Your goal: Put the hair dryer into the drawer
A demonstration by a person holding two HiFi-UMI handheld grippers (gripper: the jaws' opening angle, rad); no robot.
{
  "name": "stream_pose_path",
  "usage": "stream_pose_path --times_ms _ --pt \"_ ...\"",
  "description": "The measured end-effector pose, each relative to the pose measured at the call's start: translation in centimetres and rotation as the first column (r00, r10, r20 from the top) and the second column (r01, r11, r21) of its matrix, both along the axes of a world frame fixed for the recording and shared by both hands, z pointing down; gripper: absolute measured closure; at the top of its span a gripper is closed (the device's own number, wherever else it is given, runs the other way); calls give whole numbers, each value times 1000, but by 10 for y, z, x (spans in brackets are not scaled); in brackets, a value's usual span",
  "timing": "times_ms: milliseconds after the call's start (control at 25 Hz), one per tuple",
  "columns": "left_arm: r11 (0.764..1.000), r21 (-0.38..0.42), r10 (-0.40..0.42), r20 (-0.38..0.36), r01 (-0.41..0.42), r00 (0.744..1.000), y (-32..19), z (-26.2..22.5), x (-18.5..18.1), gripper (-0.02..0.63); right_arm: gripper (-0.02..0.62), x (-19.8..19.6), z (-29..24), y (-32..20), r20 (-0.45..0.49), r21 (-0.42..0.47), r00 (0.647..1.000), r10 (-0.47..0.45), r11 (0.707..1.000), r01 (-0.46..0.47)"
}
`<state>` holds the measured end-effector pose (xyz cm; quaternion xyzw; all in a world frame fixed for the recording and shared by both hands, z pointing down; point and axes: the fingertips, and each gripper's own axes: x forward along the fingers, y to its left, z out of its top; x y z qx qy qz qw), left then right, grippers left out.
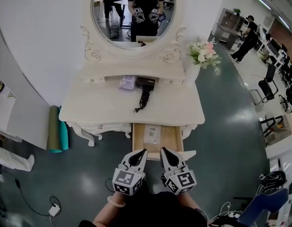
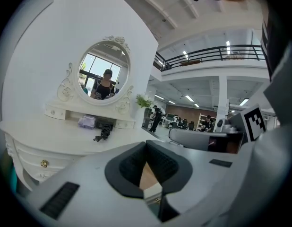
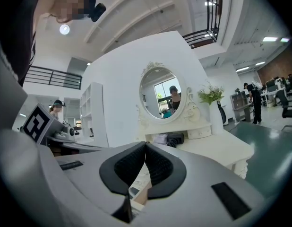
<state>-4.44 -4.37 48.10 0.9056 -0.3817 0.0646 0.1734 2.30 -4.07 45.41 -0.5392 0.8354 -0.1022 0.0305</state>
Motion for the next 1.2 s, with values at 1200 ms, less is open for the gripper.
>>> stream_pose_path --times_ms 1200 --pt "999 -4 42 131 -42 991 -135 0 -7 586 573 81 -11 -143 -188 -105 958 -218 974 201"
